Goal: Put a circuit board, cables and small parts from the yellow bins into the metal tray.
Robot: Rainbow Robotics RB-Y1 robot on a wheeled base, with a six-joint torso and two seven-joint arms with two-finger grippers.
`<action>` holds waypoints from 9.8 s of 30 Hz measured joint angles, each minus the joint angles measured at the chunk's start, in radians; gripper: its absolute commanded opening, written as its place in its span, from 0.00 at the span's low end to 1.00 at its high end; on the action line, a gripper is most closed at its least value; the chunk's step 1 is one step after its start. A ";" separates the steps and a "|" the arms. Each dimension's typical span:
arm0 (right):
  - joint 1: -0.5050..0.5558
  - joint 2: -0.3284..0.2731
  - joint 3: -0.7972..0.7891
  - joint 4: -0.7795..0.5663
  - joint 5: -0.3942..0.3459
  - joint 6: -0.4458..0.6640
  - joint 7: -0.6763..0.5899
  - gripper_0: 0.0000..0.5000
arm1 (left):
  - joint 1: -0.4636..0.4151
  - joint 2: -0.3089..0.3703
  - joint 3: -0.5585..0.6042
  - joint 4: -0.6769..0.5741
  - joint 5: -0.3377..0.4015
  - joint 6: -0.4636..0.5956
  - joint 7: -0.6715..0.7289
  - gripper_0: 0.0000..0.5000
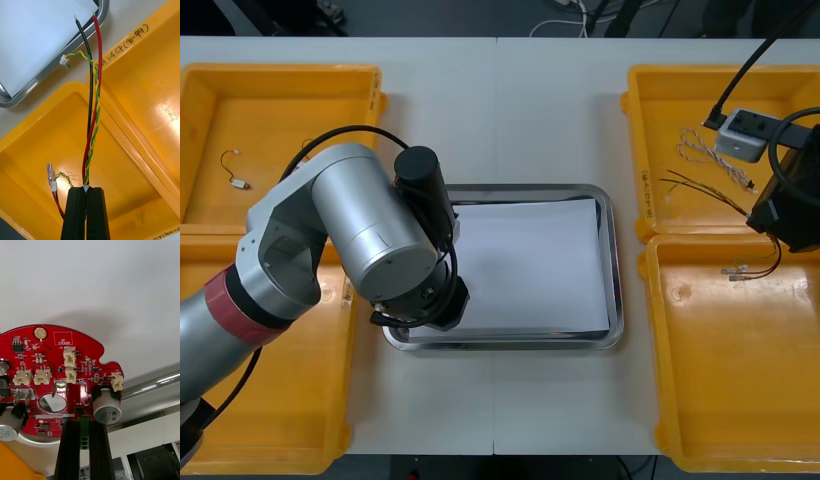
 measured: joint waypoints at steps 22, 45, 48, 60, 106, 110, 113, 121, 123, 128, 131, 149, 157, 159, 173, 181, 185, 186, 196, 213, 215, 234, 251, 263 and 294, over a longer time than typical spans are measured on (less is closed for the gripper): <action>-0.084 0.041 0.136 0.000 0.004 0.000 0.000 0.00 | -0.006 -0.008 -0.079 0.064 -0.026 -0.102 0.000 0.00; -0.106 0.110 0.184 0.000 0.105 0.000 0.000 0.00 | -0.006 -0.009 -0.079 0.094 -0.027 -0.130 0.001 1.00; -0.106 0.115 0.190 0.000 0.112 0.000 0.000 0.00 | -0.006 -0.010 -0.079 0.094 -0.027 -0.133 0.001 1.00; -0.106 0.125 0.195 0.000 0.112 0.000 0.000 0.00 | -0.007 -0.010 -0.077 0.079 -0.027 -0.101 0.005 1.00; -0.166 0.427 0.511 0.192 0.371 -0.091 0.423 0.00 | 0.135 0.184 0.623 -0.170 0.126 0.089 -0.054 1.00; -0.166 0.458 0.537 0.214 0.423 -0.118 0.458 0.00 | 0.151 0.186 0.687 -0.141 0.126 0.089 -0.204 1.00; -0.166 0.465 0.579 0.215 0.459 -0.144 0.458 0.00 | 0.154 0.186 0.723 -0.106 0.121 0.089 -0.321 1.00; -0.166 0.465 0.713 0.216 0.542 -0.190 0.458 0.00 | 0.154 0.186 0.782 -0.010 0.055 0.090 -0.377 1.00; -0.166 0.465 0.724 0.218 0.548 -0.192 0.458 0.00 | 0.154 0.187 0.800 0.017 0.043 0.090 -0.378 1.00; -0.162 0.465 0.726 0.219 0.559 -0.205 0.458 0.00 | 0.152 0.193 0.826 0.085 -0.013 0.090 -0.434 1.00; -0.162 0.465 0.726 0.219 0.562 -0.206 0.458 0.00 | 0.139 0.200 0.831 0.138 -0.056 0.090 -0.526 1.00; -0.143 0.494 0.726 0.276 0.588 -0.234 0.458 0.00 | -0.093 0.202 0.862 0.601 -0.149 0.080 -0.687 1.00; -0.138 0.502 0.726 0.276 0.602 -0.236 0.458 0.94 | -0.136 0.202 0.842 0.703 -0.158 -0.075 -0.772 1.00; -0.138 0.504 0.726 0.277 0.605 -0.236 0.458 1.00 | -0.145 0.202 0.827 0.728 -0.158 -0.103 -0.793 1.00; -0.137 0.506 0.716 0.274 0.623 -0.206 0.458 1.00 | -0.153 0.202 0.809 0.831 -0.162 -0.302 -0.801 1.00; -0.138 0.507 0.615 0.184 0.620 -0.067 0.457 1.00 | -0.153 0.201 0.800 0.901 -0.162 -0.394 -0.801 1.00; -0.143 0.507 0.562 0.157 0.611 -0.006 0.456 1.00 | -0.153 0.201 0.777 0.941 -0.162 -0.463 -0.801 1.00; -0.147 0.507 0.549 0.157 0.608 -0.004 0.455 1.00 | -0.153 0.200 0.769 0.955 -0.162 -0.480 -0.801 1.00; -0.194 0.490 0.424 0.157 0.577 0.000 0.406 1.00 | -0.153 0.198 0.705 1.013 -0.146 -0.545 -0.801 1.00; -0.282 0.333 0.202 0.257 0.351 0.000 0.107 1.00 | -0.153 0.181 0.705 1.015 -0.120 -0.599 -0.801 1.00; -0.284 0.309 0.177 0.275 0.335 0.000 0.031 1.00 | -0.153 0.179 0.705 1.015 -0.118 -0.601 -0.801 1.00; -0.340 0.240 0.021 0.588 0.405 0.000 -0.210 1.00 | -0.153 0.174 0.652 1.075 -0.104 -0.701 -0.801 1.00; -0.348 0.240 -0.078 0.776 0.475 0.000 -0.210 1.00 | -0.153 0.174 0.652 1.079 -0.089 -0.703 -0.801 0.00; -0.349 0.240 -0.144 0.883 0.503 -0.063 -0.209 1.00 | -0.153 0.174 0.652 1.080 -0.089 -0.703 -0.801 0.00; -0.380 0.240 -0.225 1.176 0.531 -0.311 -0.112 1.00 | -0.150 0.174 0.795 0.702 -0.274 -0.125 -0.801 0.00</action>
